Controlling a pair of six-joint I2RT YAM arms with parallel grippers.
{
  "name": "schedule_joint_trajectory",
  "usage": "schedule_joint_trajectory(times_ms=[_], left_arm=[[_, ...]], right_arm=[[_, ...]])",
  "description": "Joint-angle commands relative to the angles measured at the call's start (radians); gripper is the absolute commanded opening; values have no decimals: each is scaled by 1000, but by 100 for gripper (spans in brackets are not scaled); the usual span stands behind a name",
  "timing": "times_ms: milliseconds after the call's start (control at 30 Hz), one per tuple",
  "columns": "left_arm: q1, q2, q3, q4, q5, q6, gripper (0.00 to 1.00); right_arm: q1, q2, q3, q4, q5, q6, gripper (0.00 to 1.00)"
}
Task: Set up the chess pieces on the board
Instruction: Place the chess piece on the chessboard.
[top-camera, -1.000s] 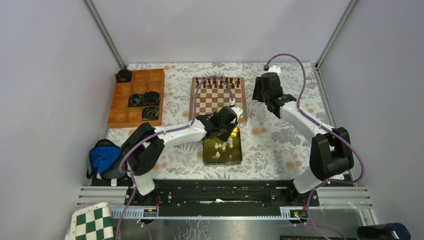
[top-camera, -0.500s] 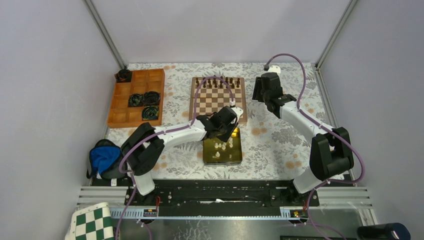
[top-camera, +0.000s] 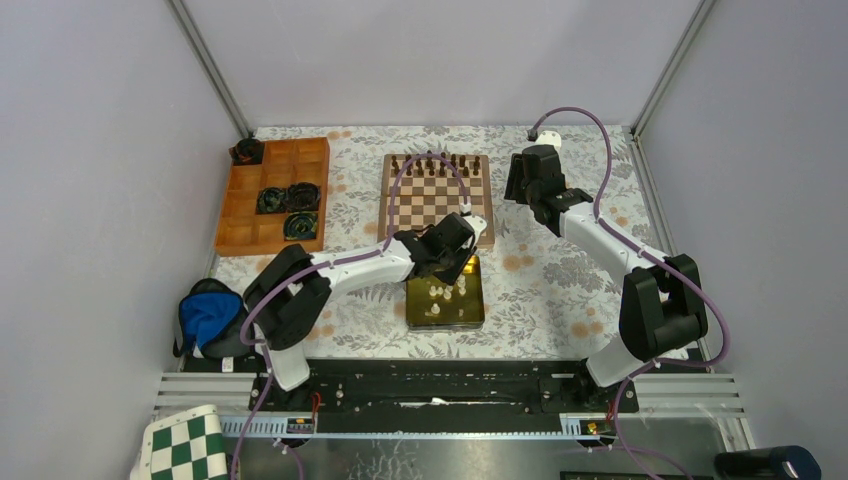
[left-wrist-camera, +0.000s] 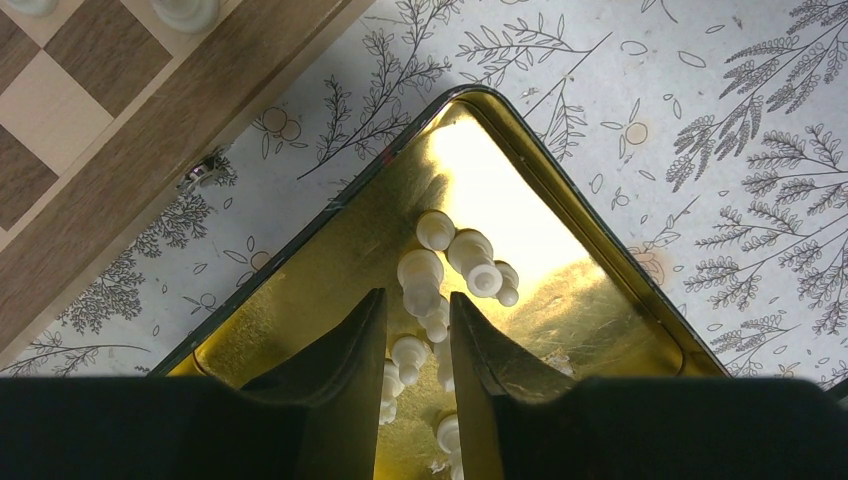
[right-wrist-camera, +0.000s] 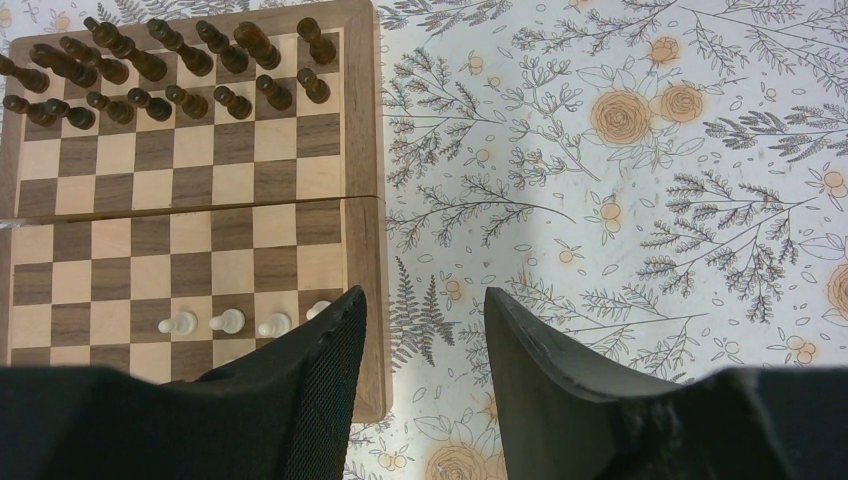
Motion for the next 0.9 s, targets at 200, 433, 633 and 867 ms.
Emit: schedule_joint_trajectory(times_ms=[200,433,633,867], left_arm=[[-8,23,15,46,5,18,35],[-7,30,27,46,8,22,33],[-8,39,36,46,15,24,29],[-7,34,45,46,19,29,20]], right_arm=[[-6,-6,11,46,0,2,54],[-6,-4,12,46,2,-3,53],[-6,-9,13,46,8,-7,52],[-6,-15,15,42,9,-9,50]])
